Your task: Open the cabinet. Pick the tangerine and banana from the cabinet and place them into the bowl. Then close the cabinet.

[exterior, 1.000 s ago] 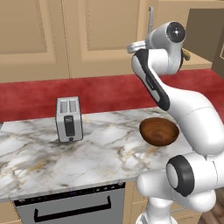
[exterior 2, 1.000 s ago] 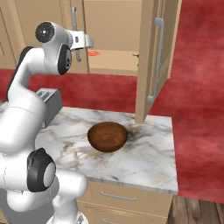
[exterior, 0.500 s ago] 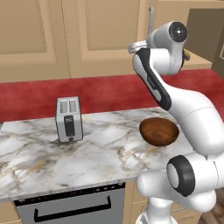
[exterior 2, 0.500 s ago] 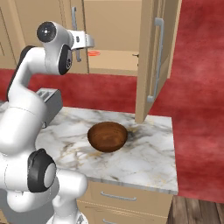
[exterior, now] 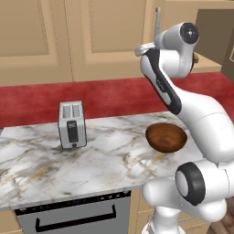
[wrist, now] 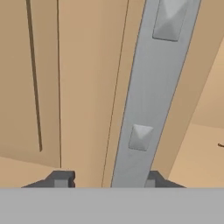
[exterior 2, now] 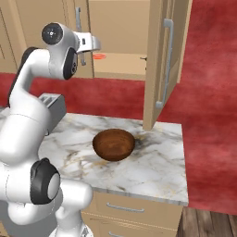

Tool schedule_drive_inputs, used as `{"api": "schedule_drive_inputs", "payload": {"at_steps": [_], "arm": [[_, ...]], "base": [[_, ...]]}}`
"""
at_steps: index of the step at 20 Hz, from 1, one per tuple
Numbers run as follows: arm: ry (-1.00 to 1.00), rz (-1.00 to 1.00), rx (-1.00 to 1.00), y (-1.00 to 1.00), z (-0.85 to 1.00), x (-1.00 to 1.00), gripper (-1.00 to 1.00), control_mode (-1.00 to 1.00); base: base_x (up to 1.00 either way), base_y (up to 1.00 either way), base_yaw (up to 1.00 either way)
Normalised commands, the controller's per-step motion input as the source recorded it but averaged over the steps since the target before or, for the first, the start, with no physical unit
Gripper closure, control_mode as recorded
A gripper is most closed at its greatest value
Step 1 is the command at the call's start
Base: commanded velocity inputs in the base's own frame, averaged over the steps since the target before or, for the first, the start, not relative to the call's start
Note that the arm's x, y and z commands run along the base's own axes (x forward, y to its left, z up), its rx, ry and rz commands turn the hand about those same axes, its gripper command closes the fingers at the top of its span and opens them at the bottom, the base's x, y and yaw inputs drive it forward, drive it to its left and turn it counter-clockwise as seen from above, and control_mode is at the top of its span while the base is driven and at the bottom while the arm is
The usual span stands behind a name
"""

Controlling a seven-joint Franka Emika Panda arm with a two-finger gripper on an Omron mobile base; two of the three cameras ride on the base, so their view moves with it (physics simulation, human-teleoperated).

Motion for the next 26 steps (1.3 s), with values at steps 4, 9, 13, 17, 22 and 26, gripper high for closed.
{"api": "schedule_drive_inputs", "payload": {"at_steps": [4,9,13,17,22,26], "arm": [[0.00,0.05,0.00,-0.16,-0.07,0.02,1.00,-1.00],[-0.01,0.00,0.00,-0.02,-0.13,0.00,1.00,-1.00],[0.00,-0.07,0.00,0.00,-0.13,-0.05,1.00,-1.00],[0.00,-0.16,0.00,0.00,-0.07,-0.43,1.00,-1.00],[0.00,-0.15,0.00,0.00,0.00,-0.63,1.00,-1.00],[0.00,-0.13,0.00,0.00,0.00,-0.75,1.00,-1.00]], "base": [[0.00,0.00,0.00],[0.00,0.00,0.00],[0.00,0.00,0.00],[0.00,0.00,0.00],[0.00,0.00,0.00],[0.00,0.00,0.00]]}}
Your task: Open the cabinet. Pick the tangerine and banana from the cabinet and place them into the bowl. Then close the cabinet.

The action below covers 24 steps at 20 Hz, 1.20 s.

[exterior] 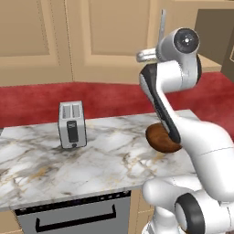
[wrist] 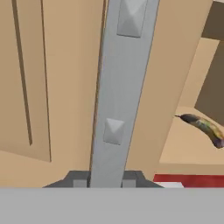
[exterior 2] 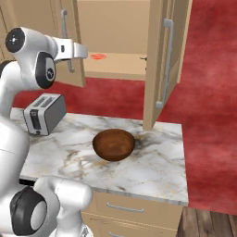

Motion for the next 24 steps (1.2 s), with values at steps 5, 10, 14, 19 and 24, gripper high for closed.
{"api": "schedule_drive_inputs", "payload": {"at_steps": [5,10,14,19,24], "arm": [[0.00,-0.13,0.00,0.00,0.00,-0.89,1.00,-1.00],[0.00,-0.12,0.00,0.00,0.00,-0.88,1.00,-1.00],[0.00,-0.11,0.00,0.00,0.00,-0.87,1.00,-1.00],[0.00,-0.09,0.00,0.00,-0.04,-0.68,1.00,-1.00],[0.00,-0.08,0.00,0.00,-0.13,-0.45,1.00,-1.00]], "base": [[0.00,0.00,0.00],[0.00,0.00,0.00],[0.00,0.00,0.00],[0.00,0.00,0.00],[0.00,0.00,0.00]]}}
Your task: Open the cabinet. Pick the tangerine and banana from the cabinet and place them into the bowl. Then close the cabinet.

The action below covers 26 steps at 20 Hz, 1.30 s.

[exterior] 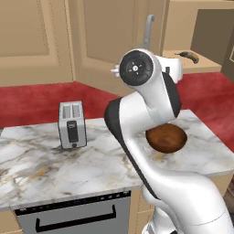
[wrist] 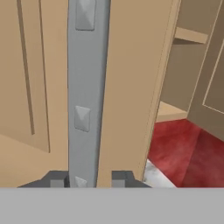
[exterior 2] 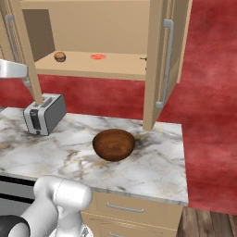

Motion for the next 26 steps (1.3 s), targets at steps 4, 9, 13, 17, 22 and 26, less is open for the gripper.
{"api": "schedule_drive_inputs", "payload": {"at_steps": [4,9,13,17,22,26], "arm": [[0.00,-0.07,0.00,0.00,-0.18,-0.11,1.00,-1.00],[0.00,-0.04,0.00,0.00,-0.20,0.00,-1.00,-1.00],[0.00,0.00,0.00,0.00,-0.07,0.00,-1.00,-1.00],[-0.02,0.00,0.00,-0.01,0.00,-0.27,-1.00,-1.00],[-0.02,0.00,0.00,-0.04,0.00,-0.71,-1.00,-1.00],[-0.03,0.00,0.00,-0.06,0.00,-0.61,-1.00,-1.00]], "base": [[0.00,0.00,0.00],[0.00,0.00,0.00],[0.00,0.00,0.00],[0.00,0.00,0.00],[0.00,0.00,0.00],[0.00,0.00,0.00]]}}
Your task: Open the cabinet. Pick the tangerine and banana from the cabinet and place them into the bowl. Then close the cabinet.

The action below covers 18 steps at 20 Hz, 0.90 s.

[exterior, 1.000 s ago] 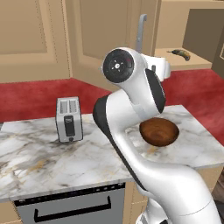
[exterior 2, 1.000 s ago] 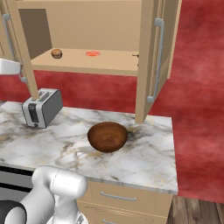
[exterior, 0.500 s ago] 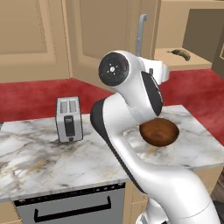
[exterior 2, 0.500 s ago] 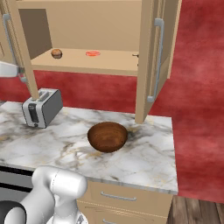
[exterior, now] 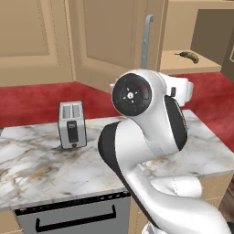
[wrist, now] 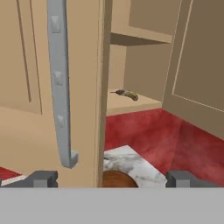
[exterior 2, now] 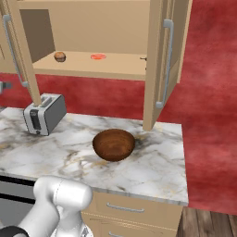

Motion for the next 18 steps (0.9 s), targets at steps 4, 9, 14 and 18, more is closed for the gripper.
{"api": "schedule_drive_inputs", "payload": {"at_steps": [4,9,14,18], "arm": [[0.00,0.01,0.00,-0.33,0.00,-0.26,-1.00,-1.00],[0.00,0.17,0.00,-0.58,0.00,-0.05,-1.00,-1.00],[0.00,0.28,0.00,-0.62,0.00,0.00,-1.00,-1.00],[0.00,0.40,0.00,-0.59,0.00,0.03,-1.00,-1.00]], "base": [[0.00,0.00,0.00],[0.00,0.00,0.00],[0.00,0.00,0.00],[0.00,0.00,0.00]]}}
